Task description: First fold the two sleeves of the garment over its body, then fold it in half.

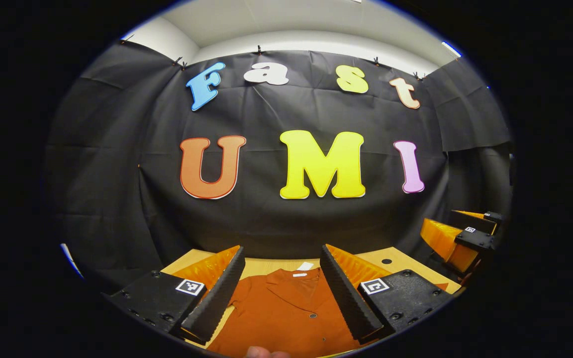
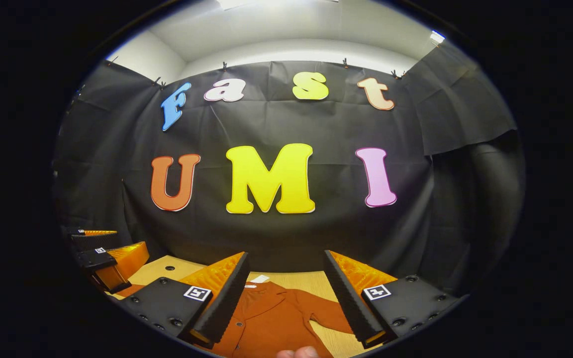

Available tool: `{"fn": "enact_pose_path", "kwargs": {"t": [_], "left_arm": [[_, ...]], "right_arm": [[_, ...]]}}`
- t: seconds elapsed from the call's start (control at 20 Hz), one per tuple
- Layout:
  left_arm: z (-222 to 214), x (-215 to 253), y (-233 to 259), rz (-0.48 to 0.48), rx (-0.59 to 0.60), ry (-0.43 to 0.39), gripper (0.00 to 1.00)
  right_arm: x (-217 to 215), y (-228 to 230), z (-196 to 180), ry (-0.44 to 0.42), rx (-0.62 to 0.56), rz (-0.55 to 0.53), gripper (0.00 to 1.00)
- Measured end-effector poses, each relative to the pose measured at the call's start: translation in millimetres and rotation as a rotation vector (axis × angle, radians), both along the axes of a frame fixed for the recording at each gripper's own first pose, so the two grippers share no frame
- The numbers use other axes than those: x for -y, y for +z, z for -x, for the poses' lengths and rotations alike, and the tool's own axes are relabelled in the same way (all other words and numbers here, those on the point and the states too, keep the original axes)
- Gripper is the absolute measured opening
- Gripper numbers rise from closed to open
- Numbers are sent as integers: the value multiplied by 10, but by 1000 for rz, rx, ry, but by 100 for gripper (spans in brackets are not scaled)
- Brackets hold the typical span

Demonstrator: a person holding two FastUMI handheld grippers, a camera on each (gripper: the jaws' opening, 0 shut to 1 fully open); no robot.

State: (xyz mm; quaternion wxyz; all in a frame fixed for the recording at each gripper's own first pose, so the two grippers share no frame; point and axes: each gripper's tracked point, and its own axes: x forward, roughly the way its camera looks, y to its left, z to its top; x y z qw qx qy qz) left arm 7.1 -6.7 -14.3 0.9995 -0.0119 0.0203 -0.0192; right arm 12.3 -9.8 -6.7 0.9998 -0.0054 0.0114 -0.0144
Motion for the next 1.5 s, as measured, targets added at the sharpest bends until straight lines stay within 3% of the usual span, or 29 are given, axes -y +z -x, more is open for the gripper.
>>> {"fn": "enact_pose_path", "kwargs": {"t": [0.95, 1.5], "left_arm": [[77, -127, 59, 5, 20, 1, 98], [245, -176, -153, 32, 1, -34, 98]], "right_arm": [[-127, 42, 60, 14, -11, 14, 94], [20, -91, 385, -56, -57, 34, 94]]}}
